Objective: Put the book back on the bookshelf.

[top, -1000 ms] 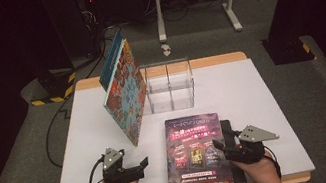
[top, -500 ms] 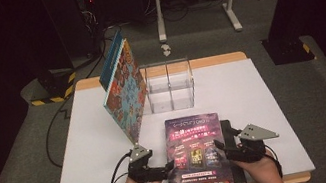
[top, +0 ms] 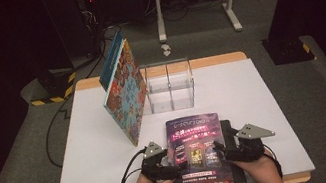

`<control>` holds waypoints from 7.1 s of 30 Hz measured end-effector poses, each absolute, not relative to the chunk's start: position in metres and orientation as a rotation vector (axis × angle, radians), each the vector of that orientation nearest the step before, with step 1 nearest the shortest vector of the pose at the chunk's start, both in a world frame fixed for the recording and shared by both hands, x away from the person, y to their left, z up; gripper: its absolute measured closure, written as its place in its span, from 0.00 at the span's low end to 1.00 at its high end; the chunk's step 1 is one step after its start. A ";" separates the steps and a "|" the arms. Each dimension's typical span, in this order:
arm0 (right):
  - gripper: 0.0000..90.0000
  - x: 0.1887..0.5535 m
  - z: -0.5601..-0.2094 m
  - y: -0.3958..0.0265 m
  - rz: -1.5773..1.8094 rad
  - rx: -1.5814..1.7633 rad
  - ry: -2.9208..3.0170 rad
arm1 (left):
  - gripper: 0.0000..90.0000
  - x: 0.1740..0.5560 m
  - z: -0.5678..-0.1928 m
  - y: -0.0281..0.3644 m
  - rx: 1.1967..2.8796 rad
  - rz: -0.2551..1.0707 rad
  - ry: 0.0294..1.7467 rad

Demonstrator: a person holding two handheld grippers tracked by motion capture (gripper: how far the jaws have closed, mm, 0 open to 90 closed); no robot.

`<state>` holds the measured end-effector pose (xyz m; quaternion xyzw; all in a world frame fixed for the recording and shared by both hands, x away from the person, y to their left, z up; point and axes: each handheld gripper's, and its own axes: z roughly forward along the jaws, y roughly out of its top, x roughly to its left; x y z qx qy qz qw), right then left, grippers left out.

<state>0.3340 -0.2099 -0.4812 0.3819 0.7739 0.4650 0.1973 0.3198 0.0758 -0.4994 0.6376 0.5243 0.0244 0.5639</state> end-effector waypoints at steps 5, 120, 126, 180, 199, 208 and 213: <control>0.31 0.334 -0.481 -0.210 1.301 1.075 2.168 | 0.08 0.320 -0.499 0.074 1.512 0.056 1.232; 0.19 0.338 -0.482 -0.221 1.212 1.252 2.124 | 0.10 0.325 -0.497 0.056 1.461 0.084 1.203; 0.18 0.337 -0.481 -0.221 1.204 1.283 2.137 | 0.11 0.324 -0.496 0.051 1.485 0.096 1.176; 0.13 0.360 -0.484 -0.225 1.259 1.417 2.225 | 0.11 0.349 -0.492 0.025 1.532 0.065 1.157; 0.18 0.351 -0.490 -0.231 1.352 1.475 2.223 | 0.58 0.339 -0.481 0.034 1.499 0.141 1.126; 0.33 0.345 -0.484 -0.232 1.321 1.418 2.189 | 0.71 0.333 -0.478 0.035 1.480 0.172 1.093; 0.47 0.342 -0.480 -0.235 1.310 1.385 2.168 | 0.74 0.331 -0.476 0.035 1.480 0.176 1.084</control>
